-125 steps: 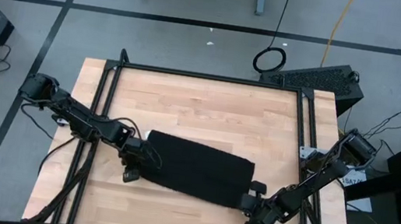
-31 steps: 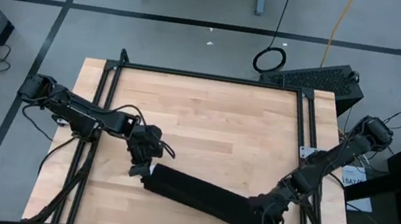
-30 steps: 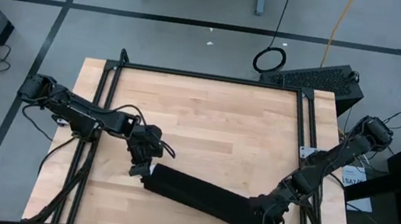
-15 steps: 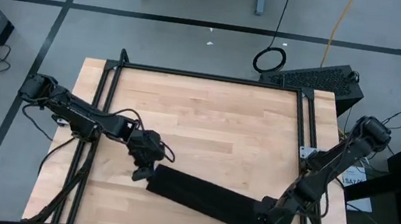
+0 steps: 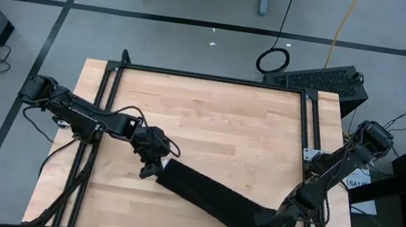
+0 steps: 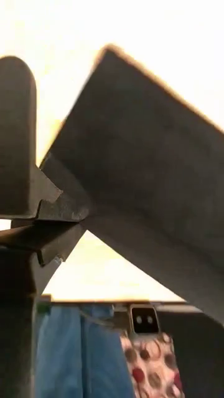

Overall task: Roll napkin
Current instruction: Fold the black napkin

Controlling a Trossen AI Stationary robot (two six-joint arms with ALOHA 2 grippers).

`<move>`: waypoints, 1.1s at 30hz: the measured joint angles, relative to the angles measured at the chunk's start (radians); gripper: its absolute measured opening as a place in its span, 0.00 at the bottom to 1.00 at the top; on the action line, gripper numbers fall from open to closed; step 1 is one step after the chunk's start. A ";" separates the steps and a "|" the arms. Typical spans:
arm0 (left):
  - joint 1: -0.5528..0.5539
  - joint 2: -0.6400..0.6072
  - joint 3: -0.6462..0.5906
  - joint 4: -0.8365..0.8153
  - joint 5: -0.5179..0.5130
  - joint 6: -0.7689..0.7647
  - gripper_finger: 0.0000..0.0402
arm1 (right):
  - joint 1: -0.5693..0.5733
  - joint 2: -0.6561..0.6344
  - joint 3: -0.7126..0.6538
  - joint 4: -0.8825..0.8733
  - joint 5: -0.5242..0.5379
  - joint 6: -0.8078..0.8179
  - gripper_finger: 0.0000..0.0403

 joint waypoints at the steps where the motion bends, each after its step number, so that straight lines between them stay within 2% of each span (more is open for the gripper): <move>1: 0.002 -0.002 0.000 0.001 0.013 -0.020 0.02 | 0.001 -0.003 0.000 0.008 -0.001 0.017 0.00; 5: 0.002 -0.004 0.000 0.040 0.043 -0.049 0.02 | 0.006 -0.014 0.001 0.024 -0.004 -0.002 0.00; 11: 0.005 -0.003 0.000 0.034 -0.056 -0.037 0.02 | 0.006 -0.010 -0.001 -0.202 0.068 0.001 0.00; 15: 0.014 -0.003 0.000 0.048 -0.085 -0.020 0.02 | 0.012 -0.011 -0.008 -0.192 0.050 0.002 0.00; 19: 0.030 0.017 0.000 0.051 -0.135 0.034 0.02 | 0.012 -0.011 -0.027 -0.196 0.059 0.062 0.00; 22: 0.044 0.034 0.000 0.054 -0.135 0.060 0.02 | 0.013 -0.011 -0.029 -0.201 0.091 0.092 0.00; 25: 0.048 0.037 0.000 0.059 -0.131 0.059 0.02 | 0.014 -0.011 -0.029 -0.163 0.094 0.105 0.00; 31: 0.049 0.022 -0.001 0.119 -0.031 0.056 0.02 | 0.015 -0.011 -0.029 0.077 0.087 0.091 0.00; 33: 0.049 0.014 -0.001 0.134 -0.025 0.046 0.02 | 0.015 -0.011 -0.029 0.140 0.088 0.078 0.00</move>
